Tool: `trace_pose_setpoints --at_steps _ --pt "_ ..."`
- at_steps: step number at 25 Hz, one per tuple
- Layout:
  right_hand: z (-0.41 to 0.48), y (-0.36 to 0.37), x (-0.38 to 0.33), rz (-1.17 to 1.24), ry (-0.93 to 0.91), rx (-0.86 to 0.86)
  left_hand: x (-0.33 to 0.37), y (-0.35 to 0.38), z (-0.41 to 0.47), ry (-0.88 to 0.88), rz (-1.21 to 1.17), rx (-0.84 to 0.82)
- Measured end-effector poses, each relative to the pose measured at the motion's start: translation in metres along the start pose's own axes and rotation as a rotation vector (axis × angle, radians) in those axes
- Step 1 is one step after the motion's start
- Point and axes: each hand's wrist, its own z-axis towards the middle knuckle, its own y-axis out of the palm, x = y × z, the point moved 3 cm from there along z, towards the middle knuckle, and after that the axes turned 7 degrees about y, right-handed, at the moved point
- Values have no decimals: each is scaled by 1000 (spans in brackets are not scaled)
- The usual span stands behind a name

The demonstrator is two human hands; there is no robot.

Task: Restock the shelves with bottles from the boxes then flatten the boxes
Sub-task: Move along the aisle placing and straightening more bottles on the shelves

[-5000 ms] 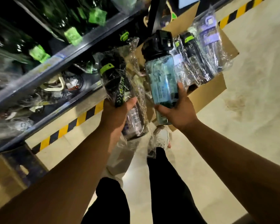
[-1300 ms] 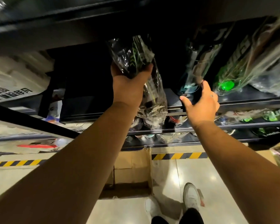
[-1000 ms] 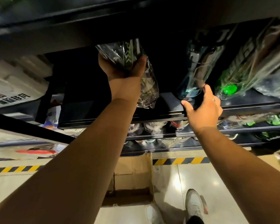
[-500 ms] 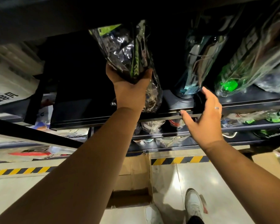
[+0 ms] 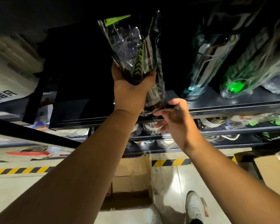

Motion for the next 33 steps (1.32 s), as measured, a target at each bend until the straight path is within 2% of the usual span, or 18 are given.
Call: trace_pose_setpoints --at_steps 2,5,7,11,14,15,18,21,22,25,28,30,31,33 --pt "10 6 -8 261 211 -29 2 -5 3 -6 5 16" --pt "18 5 -18 414 246 -9 4 -8 8 -4 25 44" --pt "19 3 -20 366 222 32 5 -7 10 12 5 79" --pt "23 3 -2 295 144 75 -7 -5 10 203 292 107" --pt "22 4 1 215 3 132 -16 5 8 262 373 109" --pt "25 2 2 179 -41 144 -19 9 8 267 388 91" --pt "30 4 2 138 12 129 -29 18 1 220 289 -14" --pt "33 6 1 649 41 74 -35 18 -7 220 259 -36" --pt "31 8 -1 741 64 47 -35 17 -8 236 269 -32" --pt "34 6 6 752 61 56 -37 14 -5 200 189 -82" --pt "34 7 8 778 26 20 -46 9 -10 149 221 -157" --pt "35 0 13 680 11 32 -48 7 -16 112 291 -182" --pt "33 -6 14 469 -25 87 -48 6 -17 97 339 -177" --pt "23 -18 14 -124 -182 282 -48 9 -18 76 397 -157"
